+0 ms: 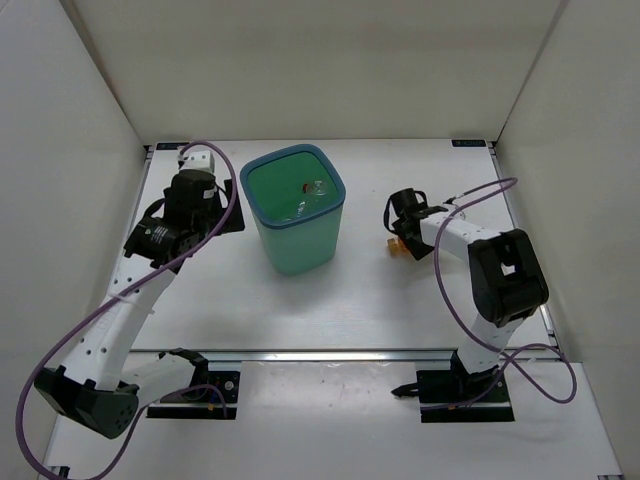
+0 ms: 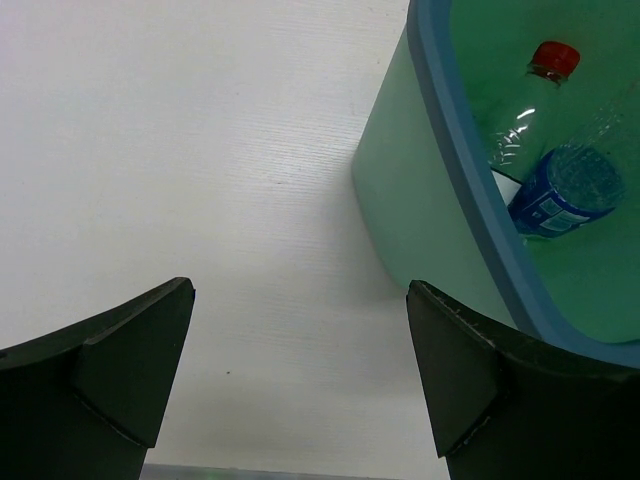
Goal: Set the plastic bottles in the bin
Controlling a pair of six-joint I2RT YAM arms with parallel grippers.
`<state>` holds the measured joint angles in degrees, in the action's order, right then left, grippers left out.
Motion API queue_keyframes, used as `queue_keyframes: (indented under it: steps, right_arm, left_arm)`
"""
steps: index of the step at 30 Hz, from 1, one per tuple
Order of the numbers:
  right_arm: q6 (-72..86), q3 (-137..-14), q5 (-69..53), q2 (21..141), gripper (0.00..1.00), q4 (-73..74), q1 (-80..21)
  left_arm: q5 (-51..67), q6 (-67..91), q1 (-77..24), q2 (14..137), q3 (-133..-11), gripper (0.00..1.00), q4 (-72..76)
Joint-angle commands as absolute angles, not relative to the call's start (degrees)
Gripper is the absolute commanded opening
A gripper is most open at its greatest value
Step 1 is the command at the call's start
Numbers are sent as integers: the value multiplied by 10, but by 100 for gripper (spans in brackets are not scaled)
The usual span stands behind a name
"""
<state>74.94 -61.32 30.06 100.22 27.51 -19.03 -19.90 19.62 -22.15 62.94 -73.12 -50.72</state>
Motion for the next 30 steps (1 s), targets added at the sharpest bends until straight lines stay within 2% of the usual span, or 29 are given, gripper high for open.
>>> queue_keyframes:
  steps: [1,2,7,11,14,17,20,22,26,28,29,30]
  right_arm:
    - [693,-597,322,970,47,222,-205]
    - [680,-588,309,955,33,217,-209]
    - [578,-590,272,857,31,173,-238]
    - [381,-629,243,768,29,48,-265]
    - [247,-680,239,754,26,-53,-297]
    - [175,-739,148,778,25,-102,-315]
    - [131,-793,19,829,28,-134,-347]
    - [98,-823,8,859,27,-125,-375]
    - [71,-856,-111,917,31,-127,-414]
    - [55,-869,-106,931,33,-102,-426]
    - [38,-881,-105,940,42,-94,-435]
    - [40,-889,-92,941,57,-74,-442]
  left_arm:
    - [-187,200,-213,625,-756,99,-513]
    - [-188,200,-211,625,-757,99,-512]
    - [-194,193,-205,625,-763,99,-514]
    - [-175,215,-197,620,-745,99,-508]
    - [-139,245,-180,603,-706,99,-504]
    - [-155,259,-162,579,-679,99,-512]
    - [-152,269,-145,558,-657,99,-517]
    - [-156,279,-144,548,-647,99,-520]
    - [-157,298,-138,536,-625,99,-533]
    - [-156,301,-135,533,-618,99,-537]
    - [-152,301,-135,527,-618,99,-536]
    - [-157,299,-135,526,-616,99,-533]
